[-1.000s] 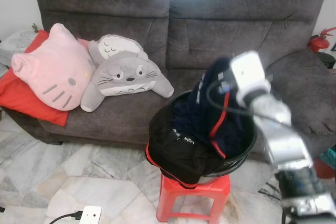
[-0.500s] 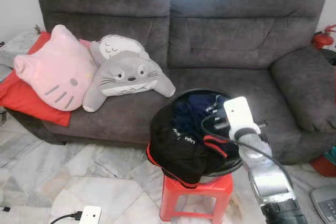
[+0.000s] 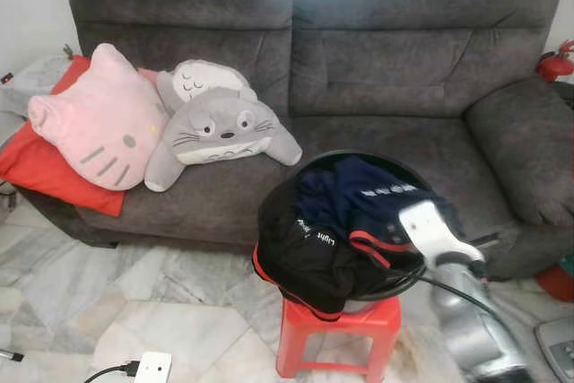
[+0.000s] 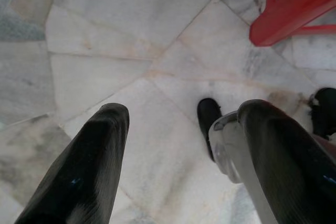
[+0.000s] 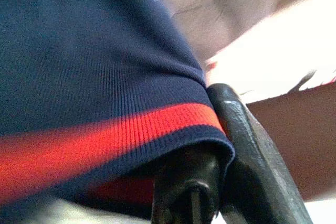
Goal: Hang hanger
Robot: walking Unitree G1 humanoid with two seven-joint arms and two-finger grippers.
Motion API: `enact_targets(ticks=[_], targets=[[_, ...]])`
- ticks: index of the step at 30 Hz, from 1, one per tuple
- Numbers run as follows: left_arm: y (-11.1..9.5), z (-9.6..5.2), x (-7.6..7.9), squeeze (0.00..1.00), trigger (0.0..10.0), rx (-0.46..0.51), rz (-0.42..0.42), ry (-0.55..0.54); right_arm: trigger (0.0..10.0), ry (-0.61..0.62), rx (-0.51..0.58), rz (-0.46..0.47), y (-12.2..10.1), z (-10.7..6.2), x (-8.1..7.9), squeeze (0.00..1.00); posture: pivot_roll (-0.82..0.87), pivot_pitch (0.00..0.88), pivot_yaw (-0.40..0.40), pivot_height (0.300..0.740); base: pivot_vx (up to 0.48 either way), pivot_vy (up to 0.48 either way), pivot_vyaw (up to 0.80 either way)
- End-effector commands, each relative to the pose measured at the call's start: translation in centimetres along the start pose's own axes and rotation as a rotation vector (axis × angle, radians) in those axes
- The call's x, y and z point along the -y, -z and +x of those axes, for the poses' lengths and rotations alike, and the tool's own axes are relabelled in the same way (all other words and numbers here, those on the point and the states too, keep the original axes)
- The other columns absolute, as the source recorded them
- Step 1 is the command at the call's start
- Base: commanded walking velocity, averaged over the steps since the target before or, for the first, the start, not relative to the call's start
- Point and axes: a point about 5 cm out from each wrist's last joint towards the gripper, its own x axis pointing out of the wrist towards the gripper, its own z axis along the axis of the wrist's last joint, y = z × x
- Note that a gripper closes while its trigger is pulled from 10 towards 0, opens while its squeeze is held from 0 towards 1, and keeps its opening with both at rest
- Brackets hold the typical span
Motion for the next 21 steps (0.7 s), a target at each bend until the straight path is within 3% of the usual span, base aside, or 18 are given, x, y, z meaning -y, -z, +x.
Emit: enact_targets(ticks=[1,4,5,6,7,8,9,10,11,12,13,14,15,17,21], targets=[[0.3,-0.1,-0.3,0.00,10.0,-0.010,0.002,-0.006,10.0,0.007,0.041,0.013,-1.1,0.2,0.2,0.00,-0.12,0.000,0.057,0.740,0.000,0.000,0.00],[0.3,-0.1,-0.3,0.00,10.0,-0.010,0.002,-0.006,10.0,-0.036,-0.056,0.298,-0.7,0.5,0.3,0.00,-0.12,0.000,0.058,0.740,0.000,0.000,0.00],[0.2,-0.1,-0.3,0.00,10.0,-0.011,0.003,-0.006,10.0,-0.132,-0.169,0.734,-1.2,0.4,-0.6,0.00,-0.13,0.000,0.059,0.740,0.000,0.000,0.00],[0.2,-0.1,-0.4,0.00,10.0,-0.011,0.004,-0.006,10.0,-0.182,-0.215,0.945,-1.7,0.3,-1.1,0.00,-0.13,0.000,0.060,0.740,0.000,0.000,0.00],[0.2,-0.1,-0.4,0.00,10.0,-0.012,0.005,-0.005,10.0,-0.216,-0.216,1.067,-2.2,0.2,-1.2,0.00,-0.13,0.000,0.060,0.740,0.000,0.000,0.00],[0.2,-0.1,-0.4,0.00,10.0,-0.013,0.006,-0.004,10.0,-0.139,-0.017,0.672,-3.5,0.7,0.5,0.00,-0.13,0.000,0.058,0.740,0.000,0.000,0.00],[0.2,-0.1,-0.4,0.00,10.0,-0.013,0.006,-0.004,10.0,-0.139,-0.017,0.672,-3.5,0.7,0.5,0.00,-0.13,0.000,0.058,0.740,0.000,0.000,0.00],[0.2,-0.1,-0.4,0.00,10.0,-0.012,0.005,-0.004,10.0,-0.044,0.146,0.258,-4.5,0.7,1.2,0.00,-0.12,0.000,0.059,0.740,0.000,0.000,0.00],[0.2,-0.1,-0.4,0.00,10.0,-0.012,0.005,-0.004,10.0,-0.028,0.147,0.251,-4.6,0.8,1.4,0.00,-0.12,0.000,0.059,0.740,0.000,0.000,0.00],[0.2,-0.1,-0.4,0.00,10.0,-0.012,0.004,-0.004,10.0,-0.031,0.121,0.333,-4.5,0.9,1.5,0.00,-0.12,0.000,0.059,0.740,0.000,0.000,0.00],[0.2,-0.1,-0.4,0.00,10.0,-0.011,0.004,-0.004,10.0,-0.050,0.078,0.473,-4.5,1.0,1.5,0.00,-0.12,0.000,0.060,0.740,0.000,0.000,0.00],[0.1,-0.1,-0.4,0.00,10.0,-0.009,0.004,-0.004,10.0,-0.096,0.019,0.769,-4.8,1.1,1.4,0.00,-0.12,0.000,0.057,0.740,0.000,0.000,0.00],[0.1,0.0,-0.4,0.00,10.0,-0.008,0.004,-0.004,10.0,-0.108,0.008,0.859,-4.9,1.2,1.4,0.00,-0.12,0.000,0.057,0.740,0.000,0.000,0.00],[0.0,0.0,-0.4,0.00,10.0,-0.004,0.003,-0.010,10.0,-0.117,0.008,0.931,-5.2,1.1,1.6,0.00,-0.12,0.000,0.055,0.740,0.000,0.000,0.00],[-0.1,0.0,-0.4,0.00,10.0,0.003,-0.002,-0.020,10.0,-0.115,0.048,0.968,-5.8,1.0,1.9,0.00,-0.12,0.000,0.053,0.740,0.000,0.000,0.00]])
